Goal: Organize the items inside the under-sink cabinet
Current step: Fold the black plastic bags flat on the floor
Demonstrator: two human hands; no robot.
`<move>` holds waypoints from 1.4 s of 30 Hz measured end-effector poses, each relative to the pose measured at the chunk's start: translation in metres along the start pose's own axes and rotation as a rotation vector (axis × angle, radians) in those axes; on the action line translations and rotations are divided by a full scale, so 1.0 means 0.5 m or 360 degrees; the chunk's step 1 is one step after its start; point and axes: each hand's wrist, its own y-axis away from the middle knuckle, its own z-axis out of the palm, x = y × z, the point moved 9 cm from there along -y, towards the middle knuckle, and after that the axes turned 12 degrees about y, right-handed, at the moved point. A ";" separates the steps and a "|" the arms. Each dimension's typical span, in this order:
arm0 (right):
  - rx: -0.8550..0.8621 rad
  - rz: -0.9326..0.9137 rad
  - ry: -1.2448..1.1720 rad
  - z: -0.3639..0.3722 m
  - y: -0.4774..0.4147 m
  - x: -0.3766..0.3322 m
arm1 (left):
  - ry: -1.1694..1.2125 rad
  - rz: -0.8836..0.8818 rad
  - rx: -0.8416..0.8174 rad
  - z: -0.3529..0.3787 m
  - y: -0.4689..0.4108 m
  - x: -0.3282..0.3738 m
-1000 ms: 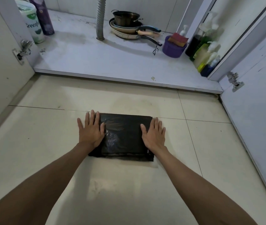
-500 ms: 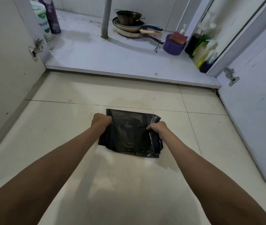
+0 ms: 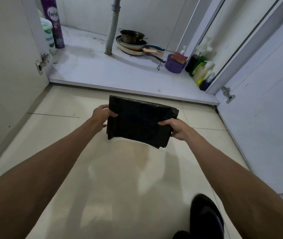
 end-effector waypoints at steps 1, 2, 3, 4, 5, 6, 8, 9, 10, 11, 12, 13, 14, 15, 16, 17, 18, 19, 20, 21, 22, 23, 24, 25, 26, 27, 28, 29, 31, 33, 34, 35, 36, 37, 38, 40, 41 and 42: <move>0.0008 -0.0070 -0.0006 -0.006 -0.001 -0.028 | -0.0001 0.0055 -0.0018 0.002 0.002 0.028; 0.0020 -0.0125 -0.0003 -0.013 -0.002 -0.050 | -0.0010 0.0109 -0.0021 0.005 0.004 0.051; 0.0034 -0.0164 -0.0003 -0.014 -0.011 -0.068 | -0.0034 0.0160 -0.0005 0.001 0.007 0.072; 0.0051 -0.0188 0.0029 -0.015 -0.015 -0.079 | -0.0060 0.0211 0.0007 0.002 0.008 0.086; 0.0059 -0.0193 0.0077 -0.009 -0.024 -0.082 | -0.0114 0.0254 0.0016 0.000 0.006 0.096; 0.0055 -0.0182 0.0150 -0.001 -0.032 -0.077 | -0.0177 0.0284 0.0017 -0.002 0.000 0.098; 0.0057 -0.0169 0.0239 0.017 -0.047 -0.053 | -0.0293 0.0284 0.0047 -0.013 -0.013 0.086; 0.0064 -0.0161 0.0232 0.023 -0.056 -0.041 | -0.0333 0.0262 0.0074 -0.018 -0.021 0.078; 0.0083 -0.0158 0.0204 0.025 -0.069 -0.027 | -0.0354 0.0228 0.0102 -0.024 -0.031 0.066; 0.0108 -0.0157 0.0180 0.025 -0.080 -0.014 | -0.0370 0.0200 0.0125 -0.027 -0.037 0.055; 0.0118 -0.0155 0.0176 0.026 -0.092 -0.003 | -0.0379 0.0189 0.0144 -0.027 -0.047 0.046; 0.0137 -0.0148 0.0160 0.025 -0.101 0.003 | -0.0384 0.0191 0.0172 -0.027 -0.055 0.039; 0.0148 -0.0156 0.0155 0.024 -0.107 0.003 | -0.0385 0.0203 0.0199 -0.026 -0.060 0.035; 0.0161 -0.0160 0.0153 0.021 -0.114 -0.001 | -0.0375 0.0223 0.0224 -0.023 -0.064 0.036; 0.0162 -0.0173 0.0147 0.015 -0.124 -0.009 | -0.0343 0.0240 0.0254 -0.021 -0.073 0.036; 0.0132 -0.0185 0.0139 0.012 -0.136 -0.022 | -0.0301 0.0256 0.0291 -0.022 -0.083 0.037; 0.0089 -0.0187 0.0136 0.012 -0.144 -0.034 | -0.0266 0.0273 0.0320 -0.022 -0.090 0.039; 0.0049 -0.0185 0.0135 0.010 -0.154 -0.046 | -0.0238 0.0291 0.0351 -0.023 -0.096 0.043; 0.0007 -0.0177 0.0160 0.011 -0.165 -0.058 | -0.0202 0.0313 0.0389 -0.026 -0.102 0.048; -0.0025 -0.0170 0.0181 0.010 -0.177 -0.068 | -0.0171 0.0334 0.0424 -0.027 -0.108 0.053; -0.0068 -0.0177 0.0197 0.012 -0.189 -0.085 | -0.0138 0.0356 0.0460 -0.030 -0.116 0.062; -0.0096 -0.0189 0.0200 0.011 -0.203 -0.097 | -0.0115 0.0362 0.0481 -0.030 -0.120 0.067; -0.0122 -0.0197 0.0213 0.012 -0.216 -0.112 | -0.0102 0.0371 0.0504 -0.030 -0.126 0.076; -0.0146 -0.0205 0.0227 0.014 -0.231 -0.128 | -0.0094 0.0376 0.0528 -0.032 -0.129 0.088; -0.0165 -0.0212 0.0243 0.015 -0.241 -0.140 | -0.0089 0.0376 0.0549 -0.033 -0.133 0.094; -0.0191 -0.0227 0.0246 0.020 -0.256 -0.155 | -0.0092 0.0387 0.0579 -0.037 -0.136 0.106; -0.0220 -0.0238 0.0251 0.026 -0.264 -0.170 | -0.0091 0.0399 0.0613 -0.043 -0.142 0.116; -0.0242 -0.0235 0.0253 0.029 -0.274 -0.175 | -0.0087 0.0406 0.0640 -0.048 -0.144 0.122; -0.0285 -0.0236 0.0249 0.039 -0.295 -0.188 | -0.0060 0.0406 0.0682 -0.059 -0.154 0.135; -0.0319 -0.0227 0.0200 0.053 -0.312 -0.198 | -0.0068 0.0412 0.0724 -0.067 -0.155 0.144; -0.0325 -0.0233 0.0168 0.057 -0.318 -0.202 | -0.0072 0.0411 0.0743 -0.066 -0.153 0.146; -0.0343 -0.0244 0.0124 0.064 -0.328 -0.208 | -0.0079 0.0422 0.0786 -0.065 -0.149 0.154; -0.0346 -0.0260 0.0060 0.069 -0.334 -0.212 | -0.0087 0.0429 0.0816 -0.062 -0.144 0.159; -0.0348 -0.0278 -0.0018 0.079 -0.337 -0.216 | -0.0111 0.0449 0.0844 -0.061 -0.139 0.173; -0.0327 -0.0314 -0.0081 0.084 -0.340 -0.222 | -0.0138 0.0473 0.0858 -0.057 -0.136 0.189; -0.0205 -0.0440 -0.0064 0.084 -0.344 -0.245 | -0.0209 0.0550 0.0925 -0.055 -0.133 0.227; -0.0122 -0.0517 -0.0014 0.081 -0.346 -0.260 | -0.0262 0.0590 0.0982 -0.055 -0.133 0.249; -0.0044 -0.0588 0.0040 0.077 -0.342 -0.274 | -0.0333 0.0624 0.1037 -0.055 -0.135 0.270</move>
